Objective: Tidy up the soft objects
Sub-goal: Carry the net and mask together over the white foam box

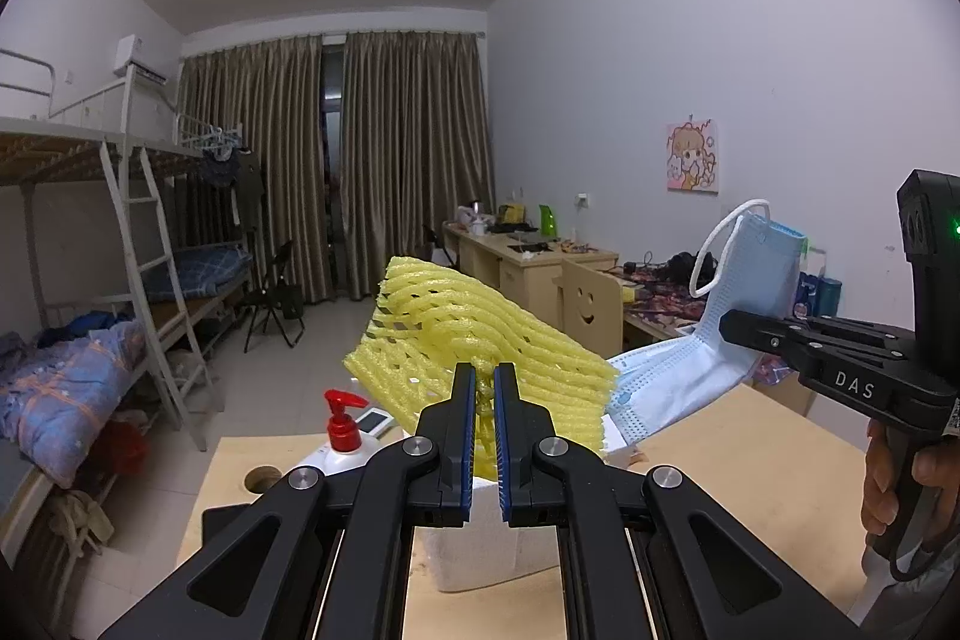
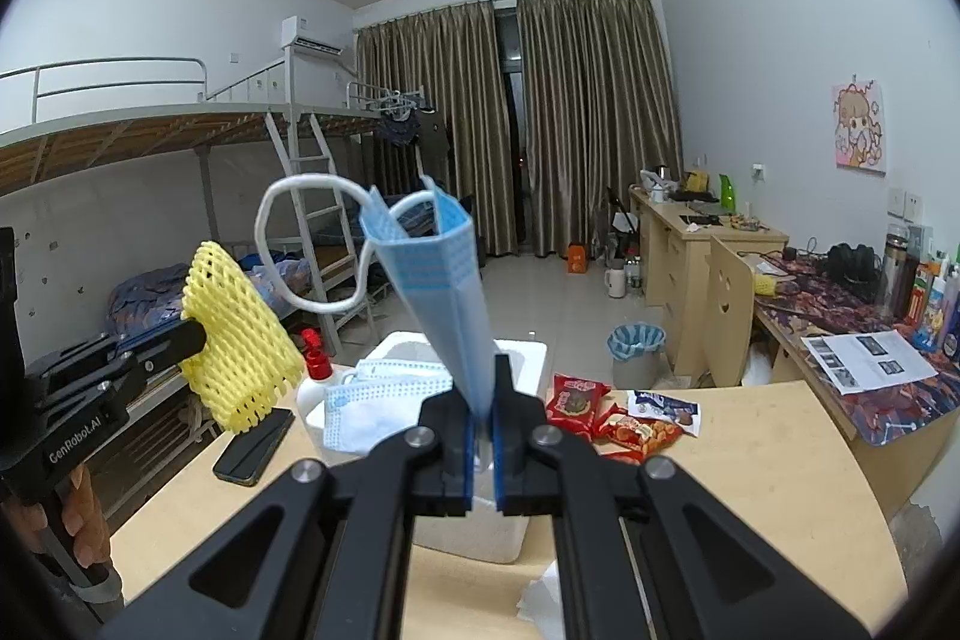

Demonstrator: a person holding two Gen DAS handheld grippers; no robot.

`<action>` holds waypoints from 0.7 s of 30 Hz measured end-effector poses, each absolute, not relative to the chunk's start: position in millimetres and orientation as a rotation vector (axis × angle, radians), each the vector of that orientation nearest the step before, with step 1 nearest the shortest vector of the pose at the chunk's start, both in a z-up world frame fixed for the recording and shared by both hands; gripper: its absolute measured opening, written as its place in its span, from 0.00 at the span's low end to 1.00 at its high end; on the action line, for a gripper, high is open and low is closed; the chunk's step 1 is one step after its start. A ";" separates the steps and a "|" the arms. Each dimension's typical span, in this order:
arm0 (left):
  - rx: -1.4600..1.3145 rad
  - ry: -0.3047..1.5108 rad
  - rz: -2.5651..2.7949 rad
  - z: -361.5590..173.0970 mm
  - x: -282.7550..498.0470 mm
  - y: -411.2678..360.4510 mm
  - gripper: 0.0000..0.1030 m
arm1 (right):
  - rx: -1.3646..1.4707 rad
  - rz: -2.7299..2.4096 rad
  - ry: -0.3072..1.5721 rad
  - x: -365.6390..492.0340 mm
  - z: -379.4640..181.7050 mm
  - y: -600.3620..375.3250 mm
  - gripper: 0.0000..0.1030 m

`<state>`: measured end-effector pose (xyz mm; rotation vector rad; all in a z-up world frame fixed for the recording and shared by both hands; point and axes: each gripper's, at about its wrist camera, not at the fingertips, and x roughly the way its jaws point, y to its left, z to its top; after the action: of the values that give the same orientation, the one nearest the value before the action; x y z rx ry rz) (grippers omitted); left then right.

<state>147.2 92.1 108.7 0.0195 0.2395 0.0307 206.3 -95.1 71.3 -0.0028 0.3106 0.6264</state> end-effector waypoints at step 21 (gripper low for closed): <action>0.024 0.358 -0.016 87.8 246.9 95.5 0.06 | 0.021 0.550 0.360 256.9 69.4 -93.5 0.06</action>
<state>246.9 95.5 87.8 0.0240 0.3577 -0.0157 256.9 -93.5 69.4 0.0208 0.3605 0.5497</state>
